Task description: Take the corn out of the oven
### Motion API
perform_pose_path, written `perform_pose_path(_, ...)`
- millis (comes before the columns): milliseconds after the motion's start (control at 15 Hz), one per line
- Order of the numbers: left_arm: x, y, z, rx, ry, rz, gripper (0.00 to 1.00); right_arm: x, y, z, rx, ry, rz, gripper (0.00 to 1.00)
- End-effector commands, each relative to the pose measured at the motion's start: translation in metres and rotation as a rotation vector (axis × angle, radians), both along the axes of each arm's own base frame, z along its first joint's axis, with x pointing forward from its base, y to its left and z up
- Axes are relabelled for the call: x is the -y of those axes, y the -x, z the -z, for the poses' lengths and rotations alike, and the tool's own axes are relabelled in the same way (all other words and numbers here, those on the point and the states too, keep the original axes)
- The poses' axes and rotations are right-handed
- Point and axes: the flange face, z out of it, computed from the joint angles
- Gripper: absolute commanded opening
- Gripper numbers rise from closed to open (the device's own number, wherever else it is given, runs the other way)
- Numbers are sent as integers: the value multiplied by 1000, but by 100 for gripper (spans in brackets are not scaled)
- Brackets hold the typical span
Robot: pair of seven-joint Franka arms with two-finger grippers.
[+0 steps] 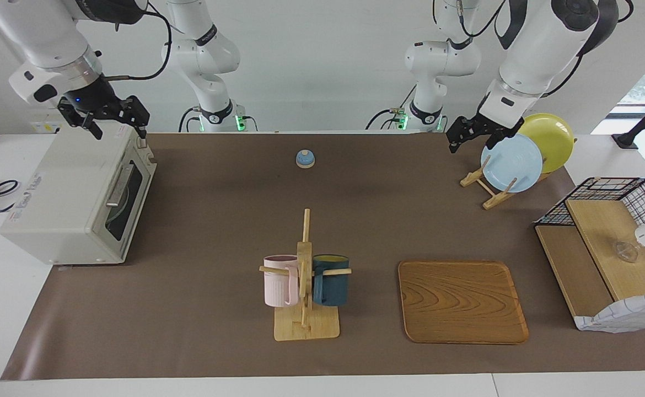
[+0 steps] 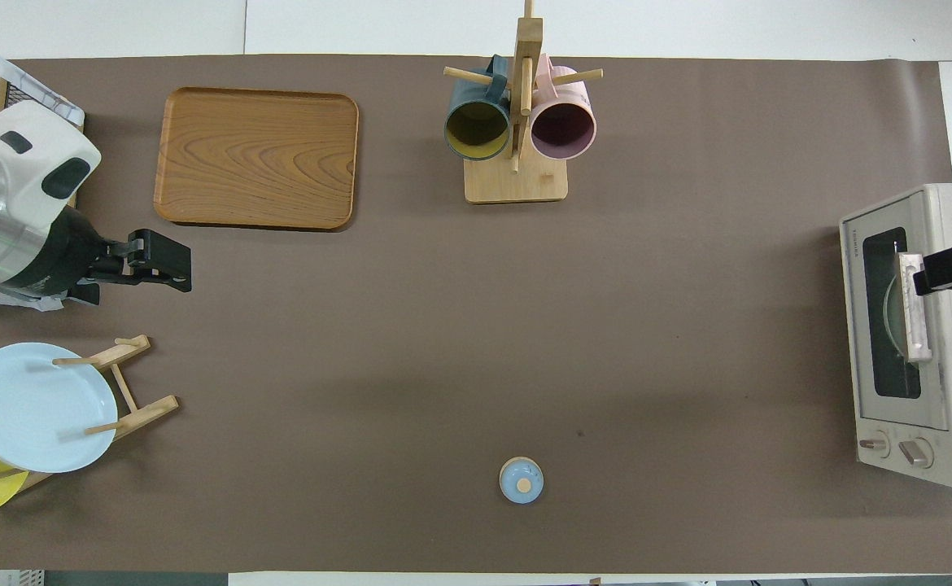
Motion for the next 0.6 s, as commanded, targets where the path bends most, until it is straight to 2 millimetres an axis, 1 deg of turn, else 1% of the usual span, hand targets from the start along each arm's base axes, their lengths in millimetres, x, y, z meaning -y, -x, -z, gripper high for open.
perform_pose_path(0, -2, 5, -4, 3, 11, -6, 100, 0, 4, -3, 3, -20, 12, 100)
perform_pose_path(532, -4, 5, -4, 4, 11, -9, 100, 0, 6, -2, -10, -22, 7, 100)
